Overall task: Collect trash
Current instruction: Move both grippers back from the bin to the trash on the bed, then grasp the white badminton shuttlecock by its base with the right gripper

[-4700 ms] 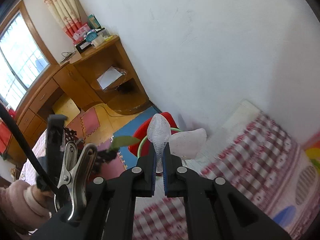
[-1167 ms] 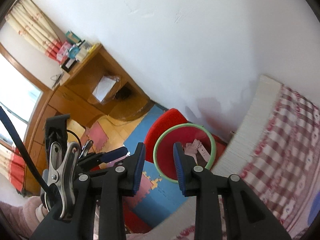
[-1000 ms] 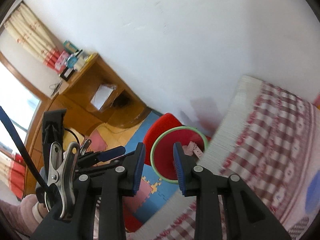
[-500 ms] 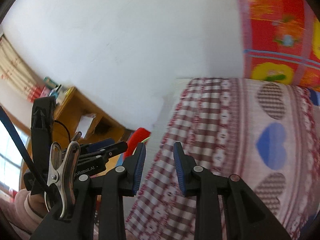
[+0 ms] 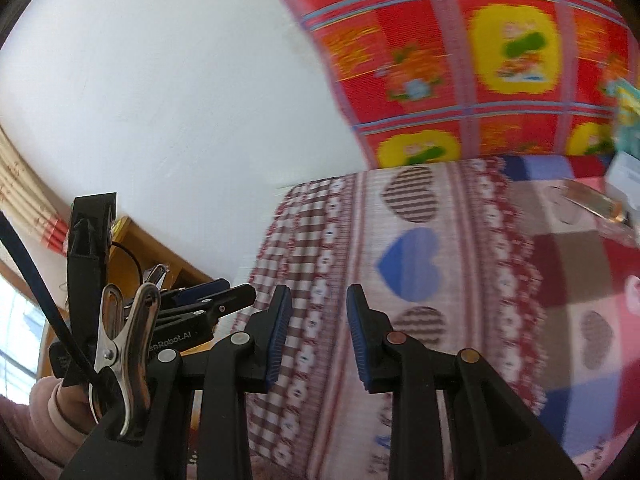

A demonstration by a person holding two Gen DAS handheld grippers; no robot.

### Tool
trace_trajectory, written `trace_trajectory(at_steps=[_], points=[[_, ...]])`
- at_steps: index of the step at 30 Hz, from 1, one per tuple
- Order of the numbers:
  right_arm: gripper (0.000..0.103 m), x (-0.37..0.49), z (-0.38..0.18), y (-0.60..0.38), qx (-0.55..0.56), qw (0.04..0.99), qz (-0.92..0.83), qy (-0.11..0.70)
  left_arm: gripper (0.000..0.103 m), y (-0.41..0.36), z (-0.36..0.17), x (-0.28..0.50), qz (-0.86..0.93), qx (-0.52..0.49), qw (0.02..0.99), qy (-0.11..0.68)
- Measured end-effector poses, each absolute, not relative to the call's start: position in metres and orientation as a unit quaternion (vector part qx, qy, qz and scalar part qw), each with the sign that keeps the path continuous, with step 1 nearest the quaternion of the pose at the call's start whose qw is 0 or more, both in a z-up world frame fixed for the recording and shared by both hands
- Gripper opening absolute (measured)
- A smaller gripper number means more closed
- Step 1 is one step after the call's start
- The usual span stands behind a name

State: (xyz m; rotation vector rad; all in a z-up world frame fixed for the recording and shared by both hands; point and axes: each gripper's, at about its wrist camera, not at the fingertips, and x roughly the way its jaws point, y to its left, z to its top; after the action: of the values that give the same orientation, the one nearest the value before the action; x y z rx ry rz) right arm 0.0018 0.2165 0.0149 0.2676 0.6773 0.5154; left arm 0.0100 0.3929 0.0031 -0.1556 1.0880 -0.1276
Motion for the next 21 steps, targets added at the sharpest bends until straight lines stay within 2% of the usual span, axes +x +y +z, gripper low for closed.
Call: trace_trajectory(at_steps=[21], points=[[0.03, -0.062, -0.012, 0.004, 0.166, 0.921, 0.166, 0.312, 0.044, 0.202, 0.013, -0.01, -0.11, -0.058, 0.849, 0.514]])
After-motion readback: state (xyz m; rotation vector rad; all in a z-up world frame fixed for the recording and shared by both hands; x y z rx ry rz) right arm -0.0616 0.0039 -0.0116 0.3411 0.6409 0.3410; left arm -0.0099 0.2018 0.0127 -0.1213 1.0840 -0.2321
